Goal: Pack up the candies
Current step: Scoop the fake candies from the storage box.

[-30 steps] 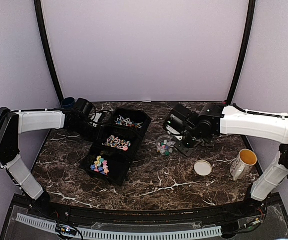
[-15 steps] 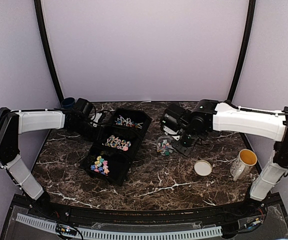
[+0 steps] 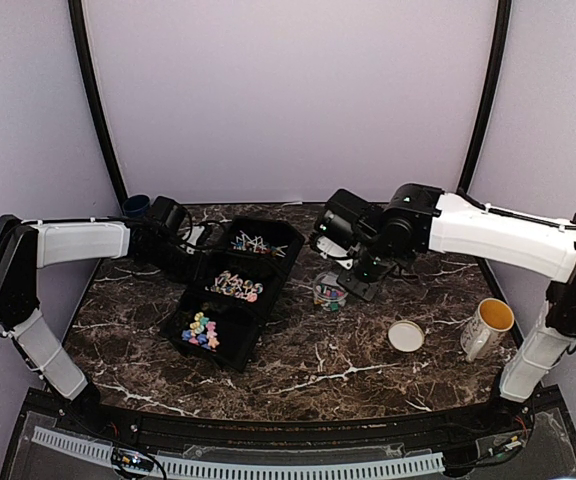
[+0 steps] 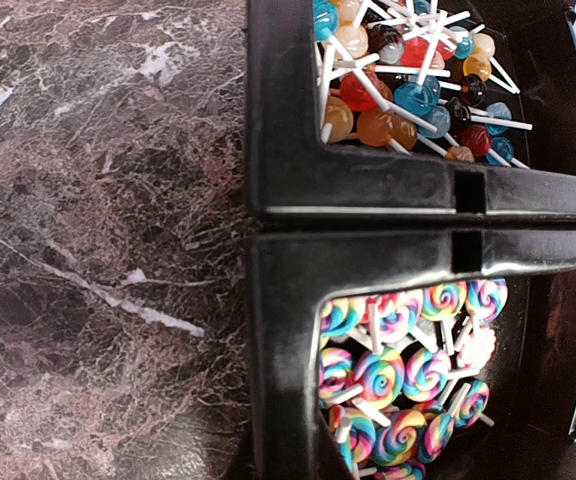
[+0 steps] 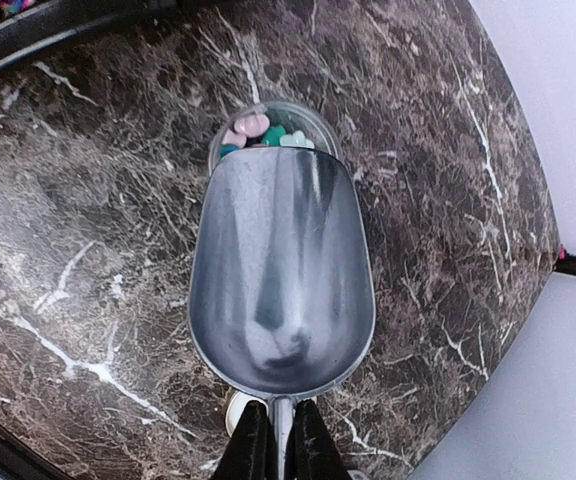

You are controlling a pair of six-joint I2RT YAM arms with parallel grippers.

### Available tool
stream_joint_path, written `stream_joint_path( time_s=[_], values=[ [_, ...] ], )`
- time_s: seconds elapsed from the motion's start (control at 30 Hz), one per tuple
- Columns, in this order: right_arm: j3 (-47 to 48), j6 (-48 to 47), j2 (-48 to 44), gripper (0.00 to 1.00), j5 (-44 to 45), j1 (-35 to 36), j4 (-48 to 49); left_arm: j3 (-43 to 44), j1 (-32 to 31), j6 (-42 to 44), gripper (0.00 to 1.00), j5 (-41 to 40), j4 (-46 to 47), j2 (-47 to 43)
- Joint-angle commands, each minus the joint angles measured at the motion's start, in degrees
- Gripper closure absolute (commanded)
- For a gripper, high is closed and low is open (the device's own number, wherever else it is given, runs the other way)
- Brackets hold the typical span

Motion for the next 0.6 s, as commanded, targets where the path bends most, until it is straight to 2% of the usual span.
stream_joint_path(
  time_s=[0.0, 0.33, 0.57],
  values=[
    [4.7, -4.2, -2.0, 1.00, 0.4, 2.2, 2.1, 4.1, -0.3, -0.7, 1.00, 6.2, 3.8, -3.6],
    [11.2, -9.9, 0.4, 1.00, -6.2, 5.7, 3.1, 5.4, -1.7, 1.3, 1.00, 3.8, 1.1, -2.3],
    [17.6, -12.5, 7.0, 1.00, -9.0, 7.3, 0.5, 6.1, -2.7, 2.0, 1.00, 2.3, -0.3, -1.4]
  ],
)
